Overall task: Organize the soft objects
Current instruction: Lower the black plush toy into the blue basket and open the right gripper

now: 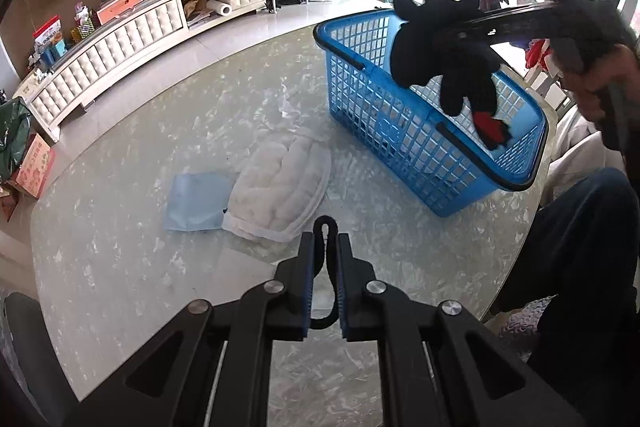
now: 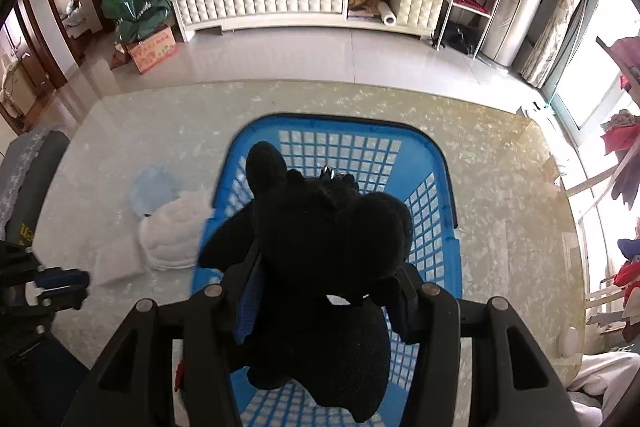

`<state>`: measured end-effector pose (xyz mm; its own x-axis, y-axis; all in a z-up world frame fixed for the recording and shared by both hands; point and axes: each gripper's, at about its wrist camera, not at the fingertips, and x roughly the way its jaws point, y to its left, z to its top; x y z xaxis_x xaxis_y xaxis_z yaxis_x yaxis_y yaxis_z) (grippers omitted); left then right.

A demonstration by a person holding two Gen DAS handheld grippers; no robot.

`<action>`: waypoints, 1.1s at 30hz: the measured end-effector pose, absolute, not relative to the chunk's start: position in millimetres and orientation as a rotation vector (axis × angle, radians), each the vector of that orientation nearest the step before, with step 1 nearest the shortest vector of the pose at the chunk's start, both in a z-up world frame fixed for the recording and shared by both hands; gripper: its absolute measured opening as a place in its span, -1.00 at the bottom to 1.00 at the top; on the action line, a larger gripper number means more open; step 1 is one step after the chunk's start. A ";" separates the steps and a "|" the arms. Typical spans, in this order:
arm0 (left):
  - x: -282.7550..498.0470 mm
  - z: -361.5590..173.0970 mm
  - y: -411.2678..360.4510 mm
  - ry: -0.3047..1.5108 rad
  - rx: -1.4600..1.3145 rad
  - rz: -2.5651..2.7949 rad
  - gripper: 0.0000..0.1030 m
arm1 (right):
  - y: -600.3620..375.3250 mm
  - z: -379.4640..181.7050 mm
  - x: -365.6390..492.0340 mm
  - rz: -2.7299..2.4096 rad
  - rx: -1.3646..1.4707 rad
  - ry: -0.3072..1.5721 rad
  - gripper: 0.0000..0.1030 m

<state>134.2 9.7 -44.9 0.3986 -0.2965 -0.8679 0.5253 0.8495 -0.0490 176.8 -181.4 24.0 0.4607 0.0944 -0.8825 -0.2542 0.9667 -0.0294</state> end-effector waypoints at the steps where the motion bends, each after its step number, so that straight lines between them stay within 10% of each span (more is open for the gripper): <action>1: 134.1 -45.6 9.3 1.039 0.252 -0.525 -0.84 | -180.1 18.6 180.3 0.213 -0.169 1.083 -0.04; 24: 137.1 -53.1 10.1 1.060 0.259 -0.523 -0.84 | -169.7 -33.9 221.5 0.142 -0.300 1.201 0.07; 33: 136.9 -52.7 10.8 1.061 0.257 -0.520 -0.84 | -159.1 -3.1 191.7 0.169 -0.319 1.135 0.79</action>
